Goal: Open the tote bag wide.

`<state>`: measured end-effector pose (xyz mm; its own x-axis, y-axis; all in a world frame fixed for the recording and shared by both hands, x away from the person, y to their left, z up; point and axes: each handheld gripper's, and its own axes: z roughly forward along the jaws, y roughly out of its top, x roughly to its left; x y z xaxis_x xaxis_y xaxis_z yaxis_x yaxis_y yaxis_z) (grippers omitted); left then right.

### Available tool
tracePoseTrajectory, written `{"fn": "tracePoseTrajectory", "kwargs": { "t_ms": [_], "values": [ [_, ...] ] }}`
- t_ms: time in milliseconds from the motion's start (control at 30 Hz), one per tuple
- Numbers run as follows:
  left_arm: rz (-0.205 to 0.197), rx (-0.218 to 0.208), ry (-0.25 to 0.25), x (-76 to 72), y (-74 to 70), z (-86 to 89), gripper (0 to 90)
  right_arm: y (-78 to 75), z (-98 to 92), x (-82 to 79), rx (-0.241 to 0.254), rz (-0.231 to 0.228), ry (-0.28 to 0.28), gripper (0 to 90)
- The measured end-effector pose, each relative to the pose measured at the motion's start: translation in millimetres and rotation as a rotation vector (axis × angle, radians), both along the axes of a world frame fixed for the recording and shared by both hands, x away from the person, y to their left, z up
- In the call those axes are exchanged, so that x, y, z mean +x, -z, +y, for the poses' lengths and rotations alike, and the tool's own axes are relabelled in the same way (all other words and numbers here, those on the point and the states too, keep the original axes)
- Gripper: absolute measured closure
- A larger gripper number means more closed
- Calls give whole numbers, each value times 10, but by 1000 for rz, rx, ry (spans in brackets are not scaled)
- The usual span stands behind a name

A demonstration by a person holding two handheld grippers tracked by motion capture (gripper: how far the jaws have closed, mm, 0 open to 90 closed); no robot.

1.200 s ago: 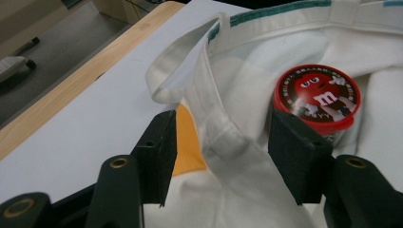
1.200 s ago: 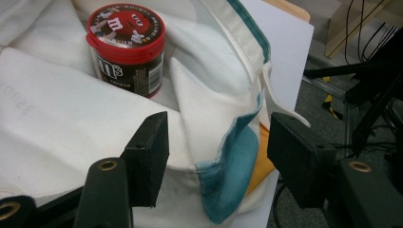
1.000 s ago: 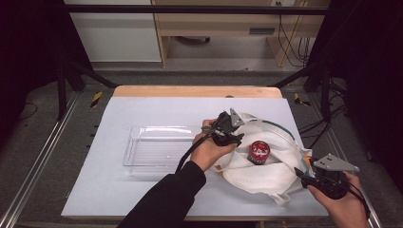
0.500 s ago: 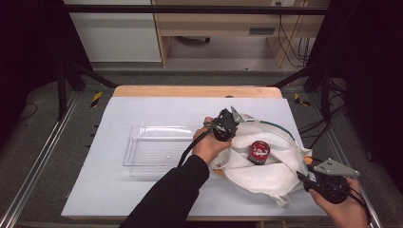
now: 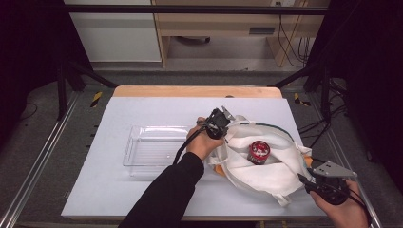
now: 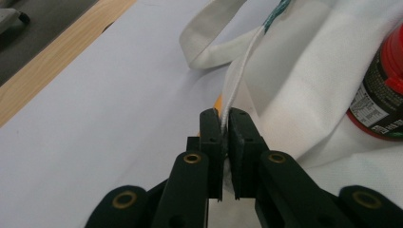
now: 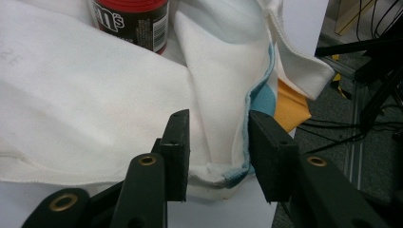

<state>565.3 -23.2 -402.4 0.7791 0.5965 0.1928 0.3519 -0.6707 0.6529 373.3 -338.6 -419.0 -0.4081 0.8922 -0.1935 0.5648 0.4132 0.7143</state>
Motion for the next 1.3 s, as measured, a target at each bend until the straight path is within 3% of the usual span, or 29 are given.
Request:
{"fn": "tracePoseTrajectory", "kwargs": {
  "t_ms": [67,167,333,467,633,800,933,1100,1300],
  "values": [
    [1,0,2,-6,-1,-4,851,-5,-1,2,4,-1,0,602],
    [-5,-31,-5,-23,-22,3,822,-58,25,1,14,-26,0,494],
    [-65,-66,-12,-98,-90,33,685,-151,87,3,39,-65,-13,349],
    [-82,-78,-27,-180,-167,86,553,-225,148,28,54,-71,-19,257],
    [-94,-88,-27,-290,-247,166,443,-336,229,69,54,-73,-35,221],
    [-122,-101,-16,-492,-366,325,372,-534,410,133,51,-84,-69,147],
    [-121,-118,-29,-589,-394,433,280,-648,538,190,41,-80,-72,95],
    [-115,-160,-38,-681,-431,597,200,-731,656,317,11,-73,-93,78],
    [-112,-195,-43,-758,-442,816,158,-751,731,482,8,-51,-114,60]
  ]
}}
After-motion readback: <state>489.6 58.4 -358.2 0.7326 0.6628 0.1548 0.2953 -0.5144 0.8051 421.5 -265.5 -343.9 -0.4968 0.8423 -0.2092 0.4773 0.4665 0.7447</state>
